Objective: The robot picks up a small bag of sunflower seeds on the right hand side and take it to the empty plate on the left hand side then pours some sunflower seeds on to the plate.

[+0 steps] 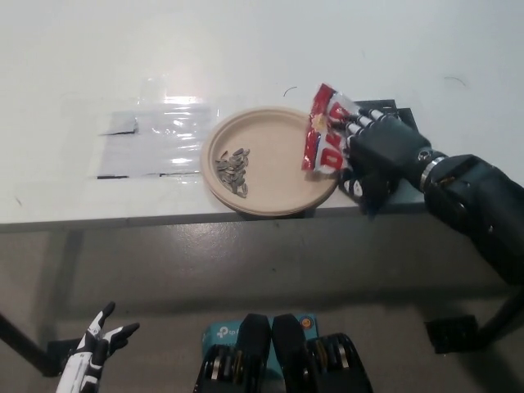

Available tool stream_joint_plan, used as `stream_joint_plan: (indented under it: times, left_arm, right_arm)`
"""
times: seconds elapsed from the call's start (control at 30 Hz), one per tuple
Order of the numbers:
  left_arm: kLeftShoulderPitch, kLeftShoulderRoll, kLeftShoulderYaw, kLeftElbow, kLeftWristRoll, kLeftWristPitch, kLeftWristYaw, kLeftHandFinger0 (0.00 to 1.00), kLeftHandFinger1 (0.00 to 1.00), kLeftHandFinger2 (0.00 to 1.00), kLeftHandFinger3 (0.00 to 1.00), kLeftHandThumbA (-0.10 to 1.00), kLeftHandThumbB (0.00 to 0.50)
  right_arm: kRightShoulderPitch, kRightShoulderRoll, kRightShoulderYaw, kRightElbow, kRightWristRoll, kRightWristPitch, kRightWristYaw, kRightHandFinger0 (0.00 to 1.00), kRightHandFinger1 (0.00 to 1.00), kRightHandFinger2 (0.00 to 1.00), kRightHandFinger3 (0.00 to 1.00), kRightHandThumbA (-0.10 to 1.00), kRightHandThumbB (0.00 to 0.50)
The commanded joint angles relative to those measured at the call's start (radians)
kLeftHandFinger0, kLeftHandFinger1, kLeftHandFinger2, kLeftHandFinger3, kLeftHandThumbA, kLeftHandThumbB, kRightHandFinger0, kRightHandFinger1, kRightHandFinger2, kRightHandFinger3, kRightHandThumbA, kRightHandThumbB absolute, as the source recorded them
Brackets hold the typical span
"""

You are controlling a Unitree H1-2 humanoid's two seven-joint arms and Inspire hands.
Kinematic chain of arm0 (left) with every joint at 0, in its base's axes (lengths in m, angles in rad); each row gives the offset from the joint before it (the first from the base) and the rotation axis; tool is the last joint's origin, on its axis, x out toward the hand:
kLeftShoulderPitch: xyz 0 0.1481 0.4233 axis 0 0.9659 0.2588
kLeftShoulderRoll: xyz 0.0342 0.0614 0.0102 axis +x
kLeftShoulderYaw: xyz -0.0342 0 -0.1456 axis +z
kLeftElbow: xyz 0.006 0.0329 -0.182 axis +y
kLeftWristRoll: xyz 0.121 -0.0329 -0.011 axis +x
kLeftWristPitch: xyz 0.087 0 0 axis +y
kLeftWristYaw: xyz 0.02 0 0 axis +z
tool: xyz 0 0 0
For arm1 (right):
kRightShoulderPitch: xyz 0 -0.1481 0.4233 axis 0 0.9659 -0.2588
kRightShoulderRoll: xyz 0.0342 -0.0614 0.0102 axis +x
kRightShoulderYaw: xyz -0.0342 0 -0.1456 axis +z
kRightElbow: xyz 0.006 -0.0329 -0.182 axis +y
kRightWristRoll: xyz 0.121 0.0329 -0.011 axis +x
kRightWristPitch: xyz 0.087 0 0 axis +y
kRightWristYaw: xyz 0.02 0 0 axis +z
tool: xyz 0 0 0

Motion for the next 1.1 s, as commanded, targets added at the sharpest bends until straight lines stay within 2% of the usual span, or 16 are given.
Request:
stream_joint_plan:
  times: [0.0,0.1,0.23,0.33,0.37,0.7,0.73,0.83,0.97,1.07]
  left_arm:
    - [-0.001,0.024,0.017,-0.058,-0.05,-0.001,-0.02,0.92,0.86,0.79,1.0,1.0,0.139]
    - [-0.004,0.027,0.016,-0.048,-0.048,-0.022,-0.021,0.91,0.85,0.78,1.0,1.0,0.111]
    - [-0.006,0.028,0.023,-0.069,-0.049,0.002,-0.017,0.9,0.85,0.78,1.0,1.0,0.122]
    - [-0.003,0.028,0.022,-0.071,-0.047,0.004,-0.018,0.91,0.85,0.79,1.0,1.0,0.123]
    - [-0.005,0.029,0.021,-0.066,-0.047,-0.004,-0.018,0.91,0.85,0.79,1.0,1.0,0.118]
    - [0.005,0.03,0.022,-0.06,-0.044,-0.008,-0.017,0.93,0.87,0.8,1.0,1.0,0.12]
    - [0.004,0.029,0.022,-0.061,-0.046,-0.003,-0.018,0.93,0.87,0.8,1.0,1.0,0.119]
    - [0.007,0.029,0.02,-0.054,-0.049,-0.012,-0.022,0.93,0.87,0.8,1.0,1.0,0.122]
    - [0.017,0.025,0.021,-0.055,-0.049,-0.02,-0.018,0.91,0.86,0.8,1.0,1.0,0.113]
    - [0.025,0.022,0.022,-0.058,-0.051,-0.017,-0.018,0.92,0.86,0.8,1.0,1.0,0.139]
  right_arm:
    - [-0.033,-0.151,-0.037,-0.492,0.387,0.288,0.715,1.0,1.0,1.0,1.0,0.78,0.5]
    - [-0.045,-0.164,-0.052,-0.506,0.404,0.332,0.758,1.0,1.0,1.0,1.0,0.77,0.5]
    - [-0.06,-0.158,-0.067,-0.483,0.407,0.337,0.766,1.0,1.0,1.0,1.0,0.79,0.5]
    - [-0.057,-0.159,-0.078,-0.472,0.407,0.325,0.758,1.0,1.0,1.0,1.0,0.89,0.5]
    - [-0.052,-0.162,-0.088,-0.471,0.41,0.309,0.738,1.0,1.0,1.0,1.0,1.0,0.5]
    - [-0.032,-0.138,-0.217,-0.439,0.45,0.261,0.608,1.0,1.0,1.0,1.0,1.0,0.5]
    - [-0.039,-0.136,-0.234,-0.438,0.447,0.23,0.581,1.0,1.0,1.0,1.0,1.0,0.471]
    - [-0.045,-0.124,-0.293,-0.441,0.443,0.221,0.549,1.0,1.0,1.0,1.0,1.0,0.423]
    - [-0.051,-0.12,-0.328,-0.398,0.431,0.19,0.516,1.0,1.0,1.0,1.0,1.0,0.454]
    - [-0.067,-0.126,-0.349,-0.372,0.418,0.186,0.514,1.0,1.0,1.0,1.0,1.0,0.461]
